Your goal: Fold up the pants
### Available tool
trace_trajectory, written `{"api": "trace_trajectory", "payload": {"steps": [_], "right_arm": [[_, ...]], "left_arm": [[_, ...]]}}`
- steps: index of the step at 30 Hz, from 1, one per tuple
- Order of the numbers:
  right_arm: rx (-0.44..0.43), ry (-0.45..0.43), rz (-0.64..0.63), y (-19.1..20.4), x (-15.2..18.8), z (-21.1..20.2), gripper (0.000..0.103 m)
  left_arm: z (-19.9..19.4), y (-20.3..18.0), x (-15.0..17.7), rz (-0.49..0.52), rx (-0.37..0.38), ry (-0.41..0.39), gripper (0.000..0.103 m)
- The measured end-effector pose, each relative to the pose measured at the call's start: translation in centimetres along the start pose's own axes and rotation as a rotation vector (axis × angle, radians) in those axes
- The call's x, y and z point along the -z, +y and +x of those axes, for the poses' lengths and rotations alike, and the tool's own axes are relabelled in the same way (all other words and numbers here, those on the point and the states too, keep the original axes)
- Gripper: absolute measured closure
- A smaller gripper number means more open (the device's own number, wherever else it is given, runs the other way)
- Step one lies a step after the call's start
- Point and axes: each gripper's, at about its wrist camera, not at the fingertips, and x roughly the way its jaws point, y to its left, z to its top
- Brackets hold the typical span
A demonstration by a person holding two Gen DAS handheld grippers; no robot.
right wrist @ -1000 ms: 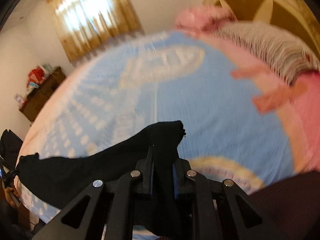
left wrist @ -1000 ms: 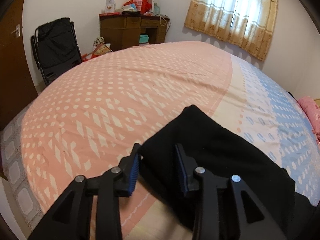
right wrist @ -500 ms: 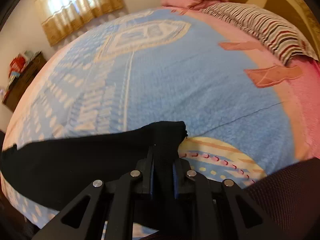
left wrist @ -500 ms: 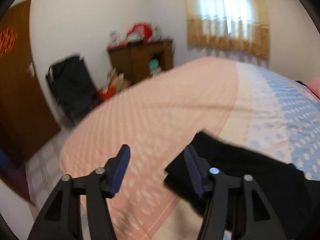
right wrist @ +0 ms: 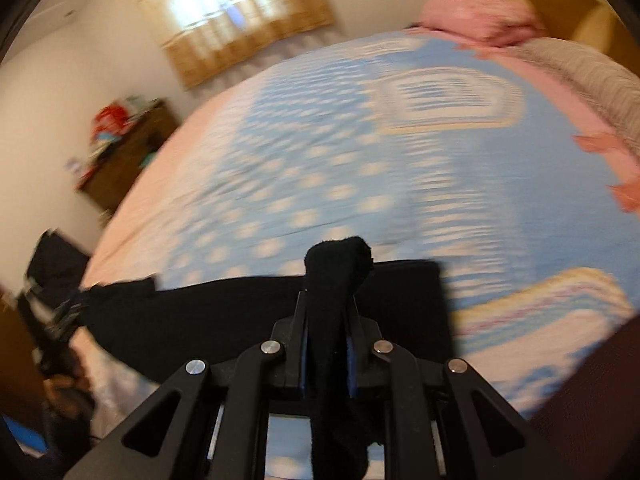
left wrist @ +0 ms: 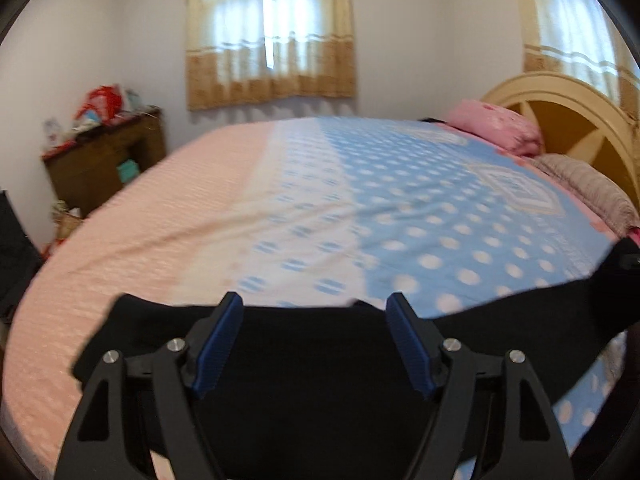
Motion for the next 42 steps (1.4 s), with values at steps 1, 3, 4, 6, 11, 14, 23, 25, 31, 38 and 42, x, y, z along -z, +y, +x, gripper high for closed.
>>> {"api": "trace_trajectory", "payload": {"steps": [1,3,4,6,11,14,23,25,31,38,42], "right_arm": [[-0.027,0.005,-0.008,1.1,0.2,0.7,0.089],[-0.088,0.023,-0.023,4.1,0.9,3.1,0.089],[-0.11,0.034,-0.028,5.2,1.2,4.3,0.089],[-0.138,0.053,-0.038,7.1,2.1,6.5,0.088],[-0.157,0.076,-0.062,10.6,4.4,10.9,0.088],[-0.159,0.046,-0.037,11.4,5.1,11.9,0.088],[-0.1,-0.038,-0.024,13.6,6.0,13.5,0.085],[-0.069,-0.054,-0.038,14.2,6.4,13.9,0.085],[0.041,-0.118,-0.132,16.4,7.7,14.5,0.084],[0.161,-0.175,-0.249,18.9,9.0,15.5,0.082],[0.194,-0.151,-0.308,20.1,8.9,16.0,0.08]], "left_arm": [[0.2,-0.4,0.3,0.009,0.012,0.009,0.026],[0.1,-1.4,0.9,0.023,0.02,0.02,0.026],[0.2,-1.6,1.1,0.026,0.019,0.024,0.026],[0.5,-1.8,1.7,0.016,0.021,0.041,0.026],[1.3,-1.3,3.0,0.003,-0.004,0.074,0.026],[1.9,-1.1,3.6,-0.011,-0.007,0.095,0.026],[2.8,-1.4,4.7,-0.023,0.012,0.129,0.026],[2.9,-1.3,4.9,-0.027,0.014,0.133,0.026],[3.5,-1.2,5.4,-0.039,0.021,0.156,0.026],[3.7,-0.9,5.6,-0.048,0.023,0.163,0.026],[3.7,-0.9,5.7,-0.052,0.023,0.165,0.026]]}}
